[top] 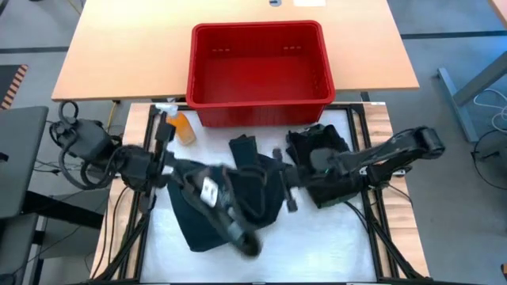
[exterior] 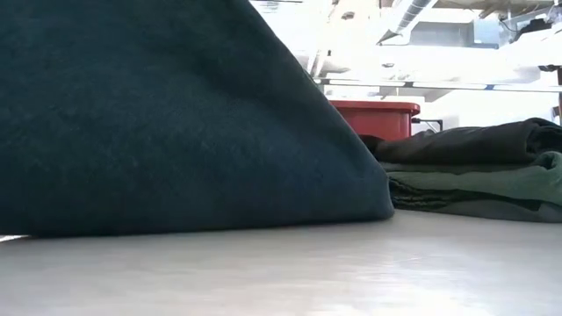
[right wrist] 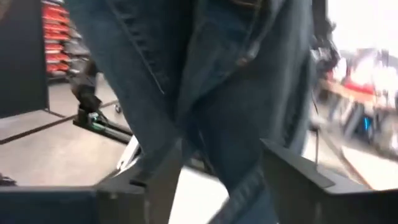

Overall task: Fold laundry
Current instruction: Fold the dark blue jeans

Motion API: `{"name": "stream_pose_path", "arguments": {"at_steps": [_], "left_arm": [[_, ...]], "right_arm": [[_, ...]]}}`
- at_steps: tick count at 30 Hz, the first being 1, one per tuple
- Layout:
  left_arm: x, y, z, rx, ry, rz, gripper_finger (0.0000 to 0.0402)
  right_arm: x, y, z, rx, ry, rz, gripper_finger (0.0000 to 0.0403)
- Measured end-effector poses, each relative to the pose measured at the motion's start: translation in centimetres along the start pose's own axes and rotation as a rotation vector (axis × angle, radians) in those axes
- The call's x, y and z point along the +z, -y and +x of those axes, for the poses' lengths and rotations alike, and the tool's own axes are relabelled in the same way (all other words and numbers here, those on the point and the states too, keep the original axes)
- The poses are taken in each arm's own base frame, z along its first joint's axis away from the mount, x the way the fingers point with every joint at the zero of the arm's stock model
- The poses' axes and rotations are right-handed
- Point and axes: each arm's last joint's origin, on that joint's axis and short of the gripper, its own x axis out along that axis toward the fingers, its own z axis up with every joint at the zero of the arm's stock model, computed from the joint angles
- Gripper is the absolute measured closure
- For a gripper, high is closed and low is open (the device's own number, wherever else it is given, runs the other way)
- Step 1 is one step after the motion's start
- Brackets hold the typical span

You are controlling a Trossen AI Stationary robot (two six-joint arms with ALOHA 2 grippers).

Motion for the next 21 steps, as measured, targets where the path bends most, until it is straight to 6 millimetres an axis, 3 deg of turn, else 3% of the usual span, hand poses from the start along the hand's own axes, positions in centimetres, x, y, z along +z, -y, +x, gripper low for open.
{"name": "stream_pose_path", "arguments": {"at_steps": [5,11,16,21], "left_arm": [[0.2,0.6,-0.3,-0.216,0.076,0.006,0.0388],[0.9,0.5,-0.1,-0.225,0.151,-0.021,0.0388],[1.2,0.8,1.0,-0.215,0.189,-0.007,0.0388],[1.1,1.1,1.7,-0.212,0.184,-0.002,0.0388]], "right_arm": [[-1.3,-3.5,2.6,0.065,0.159,-0.111,0.0132],[-2.9,-6.6,4.5,-0.018,0.411,-0.097,0.0127],[-4.1,-7.1,5.8,-0.103,0.452,-0.039,0.0127],[-4.1,-6.6,7.4,0.062,0.415,0.059,0.0126]]}}
